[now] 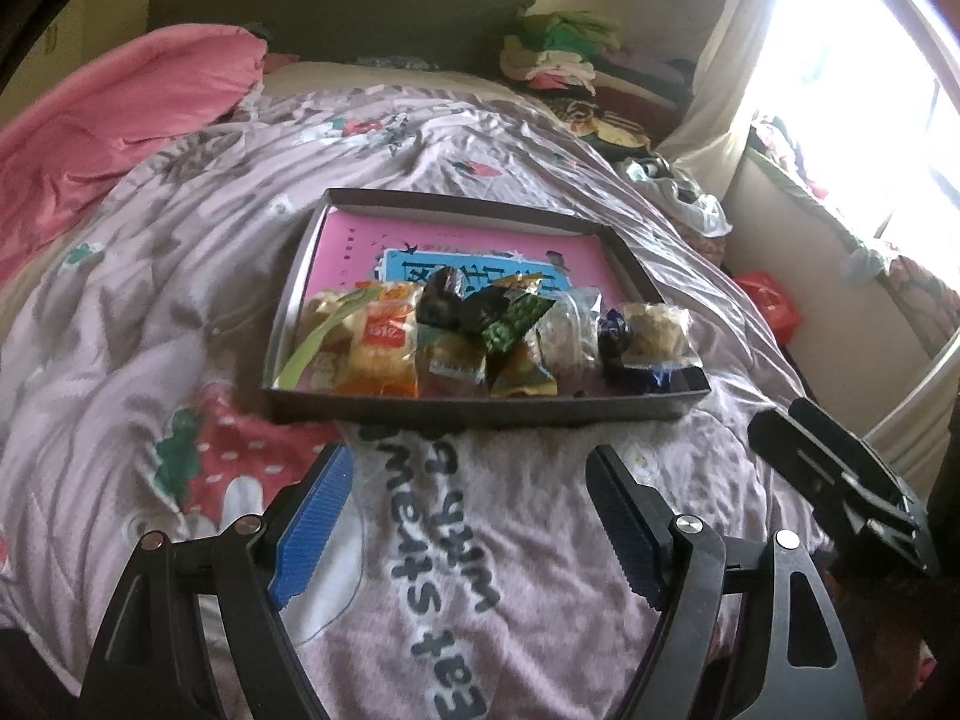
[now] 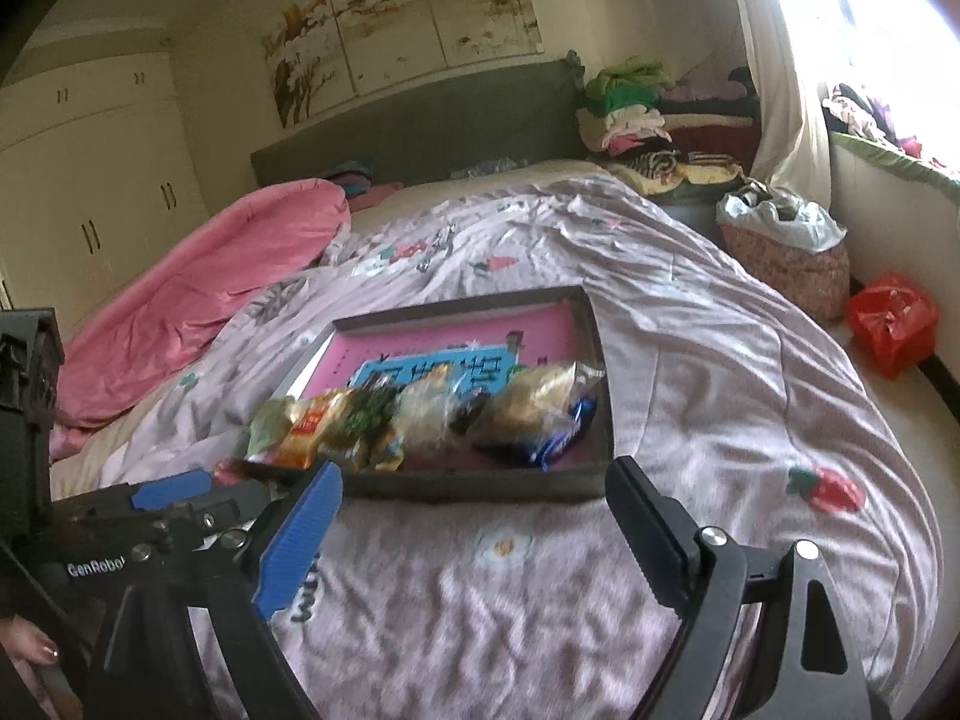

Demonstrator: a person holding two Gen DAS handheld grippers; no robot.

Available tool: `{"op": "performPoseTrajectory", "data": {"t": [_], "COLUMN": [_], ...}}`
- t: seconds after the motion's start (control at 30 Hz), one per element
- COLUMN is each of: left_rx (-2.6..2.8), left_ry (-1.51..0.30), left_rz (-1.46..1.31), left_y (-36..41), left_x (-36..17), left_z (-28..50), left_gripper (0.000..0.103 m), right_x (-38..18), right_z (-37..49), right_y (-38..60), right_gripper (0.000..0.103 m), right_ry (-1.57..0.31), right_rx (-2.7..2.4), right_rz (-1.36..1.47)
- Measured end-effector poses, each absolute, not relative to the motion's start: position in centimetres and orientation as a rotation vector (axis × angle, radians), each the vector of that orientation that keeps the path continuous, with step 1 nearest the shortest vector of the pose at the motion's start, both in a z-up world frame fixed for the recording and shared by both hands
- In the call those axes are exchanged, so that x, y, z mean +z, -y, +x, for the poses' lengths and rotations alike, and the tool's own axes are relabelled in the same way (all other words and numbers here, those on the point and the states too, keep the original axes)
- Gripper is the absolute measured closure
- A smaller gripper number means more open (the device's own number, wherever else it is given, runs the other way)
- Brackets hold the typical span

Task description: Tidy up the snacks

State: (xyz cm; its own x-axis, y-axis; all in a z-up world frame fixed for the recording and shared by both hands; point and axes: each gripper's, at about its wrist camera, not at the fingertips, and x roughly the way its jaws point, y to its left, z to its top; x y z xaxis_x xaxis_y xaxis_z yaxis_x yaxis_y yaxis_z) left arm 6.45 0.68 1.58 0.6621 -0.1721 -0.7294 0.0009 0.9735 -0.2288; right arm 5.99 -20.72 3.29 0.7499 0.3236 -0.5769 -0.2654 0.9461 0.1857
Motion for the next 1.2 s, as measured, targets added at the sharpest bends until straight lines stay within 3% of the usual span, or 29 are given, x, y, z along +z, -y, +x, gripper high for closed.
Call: {"op": "performPoseTrajectory", "data": {"t": [1.2], "left_rx": [-0.081], "left_ry": [-0.864], "left_rz": [-0.191], "left_y": [-0.4], "left_x": [0.7], "left_z": [2.4], "left_gripper": [0.022], "right_x": [1.7], "right_z": [2.2], "right_y": [20.2], "right_gripper": [0.010], "right_ry": [-0.706], "right_rx": [0.343], "right_rz": [0.077]}}
